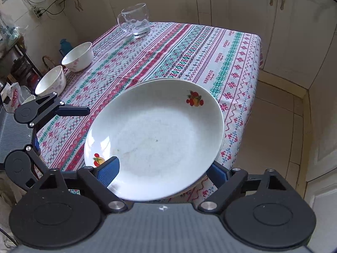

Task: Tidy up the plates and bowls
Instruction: 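Lower the flower plate onto the stacked plates with the right gripper, then open the right gripper and pull it back from the plate stack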

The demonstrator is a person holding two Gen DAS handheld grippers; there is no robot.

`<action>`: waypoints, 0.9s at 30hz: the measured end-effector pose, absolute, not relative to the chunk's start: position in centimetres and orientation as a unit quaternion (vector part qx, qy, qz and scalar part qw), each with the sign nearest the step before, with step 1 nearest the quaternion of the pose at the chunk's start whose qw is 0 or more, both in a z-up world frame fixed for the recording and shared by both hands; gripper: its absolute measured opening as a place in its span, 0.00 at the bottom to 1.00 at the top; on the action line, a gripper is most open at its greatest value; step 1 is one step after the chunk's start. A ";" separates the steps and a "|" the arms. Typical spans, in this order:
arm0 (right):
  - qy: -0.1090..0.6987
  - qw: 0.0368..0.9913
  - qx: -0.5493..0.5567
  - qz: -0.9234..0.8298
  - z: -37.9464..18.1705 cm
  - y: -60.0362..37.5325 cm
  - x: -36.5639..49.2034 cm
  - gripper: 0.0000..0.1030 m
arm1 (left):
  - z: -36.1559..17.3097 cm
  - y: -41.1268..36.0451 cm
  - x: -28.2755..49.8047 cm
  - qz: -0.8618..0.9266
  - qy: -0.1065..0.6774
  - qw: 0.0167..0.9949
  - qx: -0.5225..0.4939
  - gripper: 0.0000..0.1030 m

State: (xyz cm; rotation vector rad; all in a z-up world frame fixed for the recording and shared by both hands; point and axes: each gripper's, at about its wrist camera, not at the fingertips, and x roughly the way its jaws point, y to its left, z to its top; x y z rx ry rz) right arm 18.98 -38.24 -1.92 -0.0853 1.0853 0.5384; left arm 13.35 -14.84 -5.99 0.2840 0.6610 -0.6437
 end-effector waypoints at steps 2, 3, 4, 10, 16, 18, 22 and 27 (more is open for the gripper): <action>0.513 0.821 -0.042 0.249 -2.0 -38.3 18.8 0.90 | -6.1 -14.8 13.4 -0.310 0.317 0.886 0.138 0.97; 0.514 0.821 -0.041 0.247 -2.1 -38.4 18.7 0.90 | -6.1 -14.8 13.4 -0.310 0.317 0.886 0.138 0.97; 0.514 0.821 -0.039 0.246 -2.2 -38.4 18.6 0.90 | -6.2 -14.8 13.4 -0.310 0.318 0.885 0.138 0.97; 0.497 0.830 -0.041 0.248 -1.7 -38.1 17.7 0.97 | -6.1 -14.6 13.0 -0.314 0.308 0.887 0.143 0.98; 0.452 0.862 -0.073 0.218 -0.7 -36.6 15.4 1.00 | -5.6 -14.0 12.3 -0.317 0.295 0.891 0.139 0.99; 0.427 0.877 -0.089 0.201 -0.4 -35.8 14.3 1.00 | -5.2 -13.6 12.1 -0.320 0.285 0.893 0.135 0.99; 0.386 0.903 -0.109 0.156 -0.3 -34.3 12.2 1.00 | -4.3 -13.0 11.5 -0.322 0.277 0.896 0.131 0.99; 0.355 0.919 -0.105 0.133 -0.1 -32.6 10.1 1.00 | -3.5 -11.7 10.5 -0.303 0.275 0.904 0.124 0.99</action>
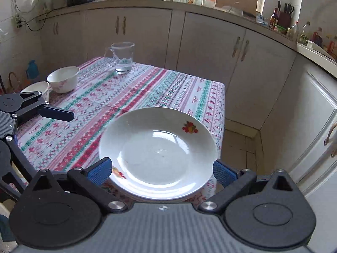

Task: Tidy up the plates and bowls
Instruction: 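Open the right gripper and pull it back from the plate stack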

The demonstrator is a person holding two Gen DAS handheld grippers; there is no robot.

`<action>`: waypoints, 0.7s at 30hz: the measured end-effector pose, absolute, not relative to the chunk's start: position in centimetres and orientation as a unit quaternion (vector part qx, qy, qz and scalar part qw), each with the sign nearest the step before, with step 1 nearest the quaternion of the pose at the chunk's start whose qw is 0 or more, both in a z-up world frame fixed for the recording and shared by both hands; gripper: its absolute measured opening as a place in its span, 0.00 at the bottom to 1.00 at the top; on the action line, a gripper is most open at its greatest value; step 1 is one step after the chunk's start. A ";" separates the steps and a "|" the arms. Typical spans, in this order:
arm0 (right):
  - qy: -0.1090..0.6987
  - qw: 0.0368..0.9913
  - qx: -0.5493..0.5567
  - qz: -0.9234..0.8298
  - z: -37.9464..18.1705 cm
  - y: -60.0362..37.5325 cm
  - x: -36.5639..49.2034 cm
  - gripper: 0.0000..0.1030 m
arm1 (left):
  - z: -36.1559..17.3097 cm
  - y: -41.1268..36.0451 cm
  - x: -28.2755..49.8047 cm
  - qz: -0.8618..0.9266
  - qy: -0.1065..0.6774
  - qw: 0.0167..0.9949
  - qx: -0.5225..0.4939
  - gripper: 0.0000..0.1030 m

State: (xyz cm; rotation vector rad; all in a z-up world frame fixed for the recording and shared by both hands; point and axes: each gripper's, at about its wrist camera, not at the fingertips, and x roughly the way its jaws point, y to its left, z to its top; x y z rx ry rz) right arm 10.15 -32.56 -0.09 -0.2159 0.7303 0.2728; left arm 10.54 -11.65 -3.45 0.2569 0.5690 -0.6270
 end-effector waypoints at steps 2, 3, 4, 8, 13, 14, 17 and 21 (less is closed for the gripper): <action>0.341 0.926 -0.113 0.119 -0.2 -31.6 9.3 1.00 | -3.2 -10.9 10.0 -0.297 0.272 0.907 0.123 0.99; 0.337 0.927 -0.120 0.116 -0.3 -31.1 9.0 1.00 | -3.0 -10.4 9.7 -0.296 0.272 0.908 0.121 0.99; 0.330 0.929 -0.126 0.112 -0.3 -30.5 8.5 1.00 | -2.9 -9.9 9.4 -0.294 0.273 0.908 0.119 0.99; 0.306 0.936 -0.123 0.121 0.1 -28.7 7.3 1.00 | -2.5 -7.5 8.1 -0.271 0.279 0.914 0.110 0.99; 0.285 0.944 -0.110 0.124 0.4 -25.8 6.4 1.00 | -2.1 -3.6 5.8 -0.241 0.284 0.923 0.103 0.99; 0.285 0.943 -0.110 0.129 0.5 -25.1 6.5 1.00 | -2.0 -2.9 5.3 -0.233 0.282 0.925 0.105 0.99; 0.280 0.941 -0.117 0.151 0.5 -23.0 6.1 1.00 | -1.8 -0.4 3.8 -0.213 0.278 0.930 0.112 0.99; 0.276 0.933 -0.136 0.188 0.5 -19.7 5.9 1.00 | -1.8 3.2 2.4 -0.190 0.283 0.934 0.103 0.99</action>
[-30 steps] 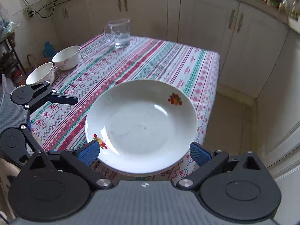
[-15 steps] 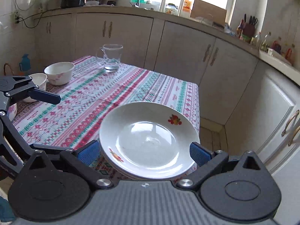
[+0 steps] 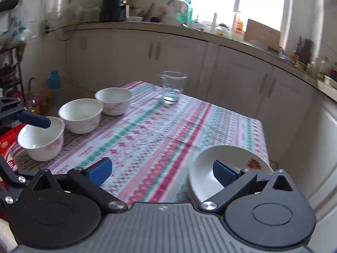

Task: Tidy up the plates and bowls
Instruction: 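Open the right gripper and pull it back from the plate stack, then reach the right gripper to a white bowl and grasp its rim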

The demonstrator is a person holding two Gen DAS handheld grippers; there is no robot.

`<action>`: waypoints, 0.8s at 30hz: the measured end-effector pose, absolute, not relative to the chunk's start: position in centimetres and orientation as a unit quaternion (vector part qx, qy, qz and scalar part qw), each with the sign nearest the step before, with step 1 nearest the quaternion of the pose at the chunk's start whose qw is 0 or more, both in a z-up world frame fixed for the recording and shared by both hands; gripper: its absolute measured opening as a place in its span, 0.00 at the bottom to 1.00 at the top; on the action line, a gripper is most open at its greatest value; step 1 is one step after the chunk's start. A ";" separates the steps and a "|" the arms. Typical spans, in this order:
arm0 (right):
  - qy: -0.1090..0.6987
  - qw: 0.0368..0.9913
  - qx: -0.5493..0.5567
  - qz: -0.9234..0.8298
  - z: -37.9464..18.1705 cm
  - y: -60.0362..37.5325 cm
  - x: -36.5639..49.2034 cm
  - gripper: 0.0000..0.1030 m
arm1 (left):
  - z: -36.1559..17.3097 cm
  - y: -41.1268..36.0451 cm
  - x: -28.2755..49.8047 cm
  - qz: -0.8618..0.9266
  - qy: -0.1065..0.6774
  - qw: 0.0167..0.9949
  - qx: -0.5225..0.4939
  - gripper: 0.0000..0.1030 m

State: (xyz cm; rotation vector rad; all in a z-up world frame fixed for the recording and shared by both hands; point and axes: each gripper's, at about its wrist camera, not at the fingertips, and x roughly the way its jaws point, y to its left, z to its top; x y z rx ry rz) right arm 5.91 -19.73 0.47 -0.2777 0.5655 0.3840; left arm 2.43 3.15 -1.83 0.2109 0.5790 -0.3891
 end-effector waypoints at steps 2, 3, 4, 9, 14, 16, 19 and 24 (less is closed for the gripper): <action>0.274 0.928 -0.141 0.211 0.5 -18.2 5.8 1.00 | -1.9 4.7 2.0 -0.180 0.285 0.936 0.098 0.99; 0.273 0.925 -0.140 0.224 0.5 -17.5 5.8 1.00 | -2.0 5.6 1.6 -0.175 0.284 0.938 0.097 0.99; 0.275 0.922 -0.138 0.236 0.4 -16.7 5.9 1.00 | -2.1 6.3 1.3 -0.168 0.282 0.939 0.100 0.99; 0.283 0.904 -0.148 0.283 0.1 -12.7 6.4 1.00 | -3.2 9.8 0.6 -0.138 0.291 0.941 0.104 0.99; 0.288 0.888 -0.155 0.322 -0.4 -9.2 7.3 1.00 | -4.9 12.2 1.3 -0.128 0.309 0.937 0.100 0.99; 0.293 0.882 -0.154 0.335 -0.5 -8.0 7.6 1.00 | -5.4 12.9 1.7 -0.134 0.313 0.935 0.100 0.99; 0.301 0.872 -0.153 0.354 -0.9 -6.4 8.2 1.00 | -6.0 13.4 2.3 -0.147 0.318 0.930 0.107 0.99; 0.317 0.859 -0.145 0.375 -1.7 -4.3 9.2 1.00 | -6.5 13.7 3.0 -0.174 0.321 0.923 0.121 0.99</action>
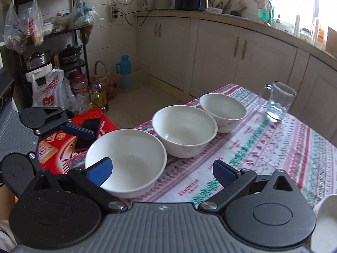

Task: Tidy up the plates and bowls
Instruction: 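Reach the right gripper to a white bowl and grasp its rim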

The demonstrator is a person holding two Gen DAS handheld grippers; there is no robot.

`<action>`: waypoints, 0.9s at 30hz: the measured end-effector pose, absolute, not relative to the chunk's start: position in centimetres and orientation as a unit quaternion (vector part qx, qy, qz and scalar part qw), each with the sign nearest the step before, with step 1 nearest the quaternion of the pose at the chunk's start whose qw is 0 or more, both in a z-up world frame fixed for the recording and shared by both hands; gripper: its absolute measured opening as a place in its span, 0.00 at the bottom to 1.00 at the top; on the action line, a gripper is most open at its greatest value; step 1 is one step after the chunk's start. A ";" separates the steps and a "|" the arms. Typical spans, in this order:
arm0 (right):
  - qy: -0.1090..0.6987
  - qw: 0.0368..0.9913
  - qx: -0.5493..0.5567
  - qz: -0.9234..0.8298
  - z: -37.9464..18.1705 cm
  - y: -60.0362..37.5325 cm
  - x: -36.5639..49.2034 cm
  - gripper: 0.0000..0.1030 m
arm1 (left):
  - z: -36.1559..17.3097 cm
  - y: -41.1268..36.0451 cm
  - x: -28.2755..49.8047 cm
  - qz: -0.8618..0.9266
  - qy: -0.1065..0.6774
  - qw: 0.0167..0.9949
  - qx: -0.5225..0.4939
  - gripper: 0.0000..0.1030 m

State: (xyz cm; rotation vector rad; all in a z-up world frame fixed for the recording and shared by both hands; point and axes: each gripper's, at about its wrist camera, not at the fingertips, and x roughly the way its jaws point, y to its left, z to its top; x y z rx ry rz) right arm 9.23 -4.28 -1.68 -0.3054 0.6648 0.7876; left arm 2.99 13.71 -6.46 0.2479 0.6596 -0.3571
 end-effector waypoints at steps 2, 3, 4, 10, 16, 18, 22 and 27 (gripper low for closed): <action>0.325 0.853 -0.143 0.382 -2.0 -3.7 9.5 0.97 | -6.5 13.7 3.2 -0.185 0.323 0.920 0.123 0.98; 0.330 0.850 -0.143 0.385 -2.1 -3.4 9.6 0.96 | -6.6 13.7 3.3 -0.190 0.323 0.919 0.125 0.98; 0.335 0.847 -0.142 0.388 -2.3 -3.2 9.8 0.94 | -6.6 13.7 3.4 -0.195 0.324 0.917 0.126 0.98; 0.361 0.830 -0.133 0.404 -3.5 -2.1 10.7 0.79 | -6.7 13.8 3.8 -0.207 0.324 0.915 0.124 0.96; 0.377 0.819 -0.133 0.411 -4.3 -1.6 11.0 0.69 | -6.8 14.2 4.2 -0.211 0.328 0.913 0.117 0.89; 0.378 0.818 -0.133 0.413 -4.4 -1.4 11.0 0.68 | -6.7 14.3 4.2 -0.211 0.328 0.914 0.115 0.89; 0.380 0.816 -0.127 0.418 -4.5 -1.5 11.1 0.67 | -6.6 14.2 4.5 -0.217 0.325 0.914 0.112 0.87; 0.384 0.815 -0.115 0.418 -4.5 -1.7 11.3 0.67 | -6.3 13.8 4.5 -0.218 0.328 0.911 0.121 0.86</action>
